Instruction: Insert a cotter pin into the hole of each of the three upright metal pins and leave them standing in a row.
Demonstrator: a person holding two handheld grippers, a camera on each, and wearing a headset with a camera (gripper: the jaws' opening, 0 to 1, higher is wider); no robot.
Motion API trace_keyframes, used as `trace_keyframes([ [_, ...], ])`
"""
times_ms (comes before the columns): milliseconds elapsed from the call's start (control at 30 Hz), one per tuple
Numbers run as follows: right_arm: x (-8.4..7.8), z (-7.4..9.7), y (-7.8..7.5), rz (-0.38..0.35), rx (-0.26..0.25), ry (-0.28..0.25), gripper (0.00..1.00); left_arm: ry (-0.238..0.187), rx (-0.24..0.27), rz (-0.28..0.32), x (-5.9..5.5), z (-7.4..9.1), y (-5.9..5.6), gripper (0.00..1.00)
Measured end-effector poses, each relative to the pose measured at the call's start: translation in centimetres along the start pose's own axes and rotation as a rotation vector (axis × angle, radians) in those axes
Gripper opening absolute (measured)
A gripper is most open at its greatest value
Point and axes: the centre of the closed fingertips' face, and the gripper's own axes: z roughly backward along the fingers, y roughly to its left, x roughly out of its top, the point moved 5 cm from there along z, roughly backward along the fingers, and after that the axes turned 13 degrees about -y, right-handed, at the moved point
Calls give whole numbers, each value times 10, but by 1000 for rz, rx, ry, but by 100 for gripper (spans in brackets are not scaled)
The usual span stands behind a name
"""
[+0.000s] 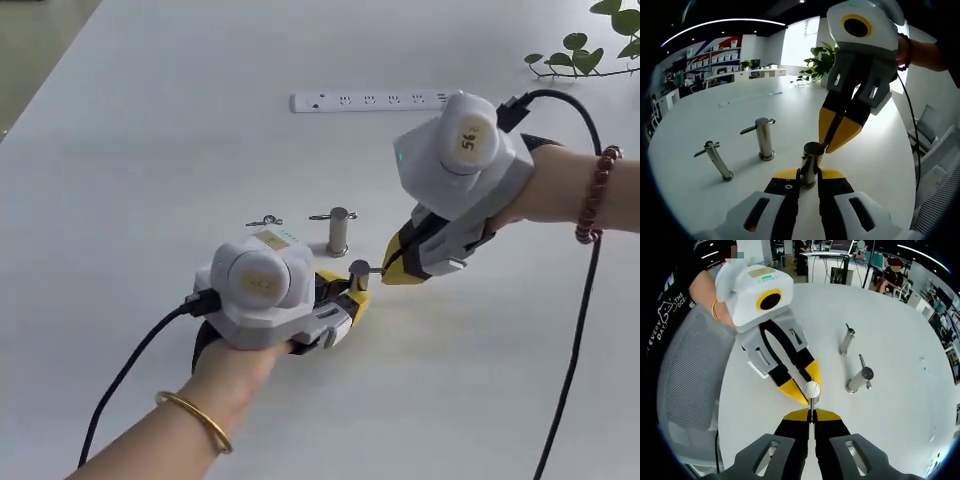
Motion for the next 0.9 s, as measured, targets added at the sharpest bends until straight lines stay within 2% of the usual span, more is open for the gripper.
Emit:
trace_keyframes([
  [333, 4, -4, -1, 18, 2, -18, 0, -1, 17, 15, -2, -1, 0, 12],
  [500, 5, 4, 1, 2, -15, -21, 7, -1, 23, 18, -2, -1, 0, 12],
  [700, 2, 10, 2, -21, -36, -22, 4, -3, 33, 25, -2, -1, 0, 12],
  [900, 4, 11, 2, -12, -44, -28, 0, -4, 40, 30, -3, 0, 0, 12],
])
